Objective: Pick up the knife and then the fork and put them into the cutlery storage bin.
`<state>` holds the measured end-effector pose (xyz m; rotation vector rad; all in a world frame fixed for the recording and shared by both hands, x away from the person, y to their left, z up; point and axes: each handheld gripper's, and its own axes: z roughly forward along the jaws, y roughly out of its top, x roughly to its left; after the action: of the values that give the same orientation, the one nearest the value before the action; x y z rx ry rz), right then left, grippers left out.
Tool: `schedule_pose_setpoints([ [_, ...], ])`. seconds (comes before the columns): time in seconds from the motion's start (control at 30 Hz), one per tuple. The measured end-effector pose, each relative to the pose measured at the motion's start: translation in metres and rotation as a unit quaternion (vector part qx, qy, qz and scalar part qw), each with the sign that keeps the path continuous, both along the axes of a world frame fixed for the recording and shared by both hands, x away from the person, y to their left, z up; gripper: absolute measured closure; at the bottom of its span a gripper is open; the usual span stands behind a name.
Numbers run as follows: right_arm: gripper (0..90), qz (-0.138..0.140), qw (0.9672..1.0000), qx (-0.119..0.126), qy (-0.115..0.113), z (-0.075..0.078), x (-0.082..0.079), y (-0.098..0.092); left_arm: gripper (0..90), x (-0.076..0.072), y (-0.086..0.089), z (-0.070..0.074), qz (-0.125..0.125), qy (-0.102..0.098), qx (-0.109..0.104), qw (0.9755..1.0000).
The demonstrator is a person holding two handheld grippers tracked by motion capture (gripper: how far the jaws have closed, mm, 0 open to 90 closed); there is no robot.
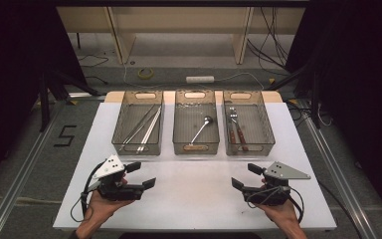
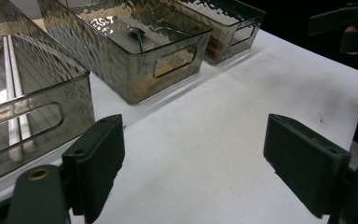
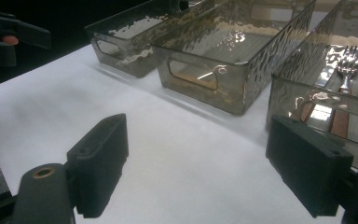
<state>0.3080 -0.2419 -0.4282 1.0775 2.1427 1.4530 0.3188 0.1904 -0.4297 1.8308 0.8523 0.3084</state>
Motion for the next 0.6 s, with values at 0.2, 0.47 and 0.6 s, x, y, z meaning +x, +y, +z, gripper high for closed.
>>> schedule_pose_setpoints([
  [0.2,22.0,-0.001,1.0,-0.001,-0.001,0.0001,0.0002,-0.0003,19.9,0.0,-0.0007,0.0,-0.001,0.0,0.001,1.0],
  [0.47,22.0,-0.002,1.0,-0.002,-0.001,0.0002,0.0003,-0.0002,19.9,0.0001,-0.0006,-0.0001,-0.001,0.0,0.001,1.0],
  [0.6,21.9,-0.004,1.0,-0.004,-0.001,0.0001,0.0006,-0.0003,19.9,0.0002,-0.0004,-0.0001,-0.001,0.001,0.001,1.0],
])
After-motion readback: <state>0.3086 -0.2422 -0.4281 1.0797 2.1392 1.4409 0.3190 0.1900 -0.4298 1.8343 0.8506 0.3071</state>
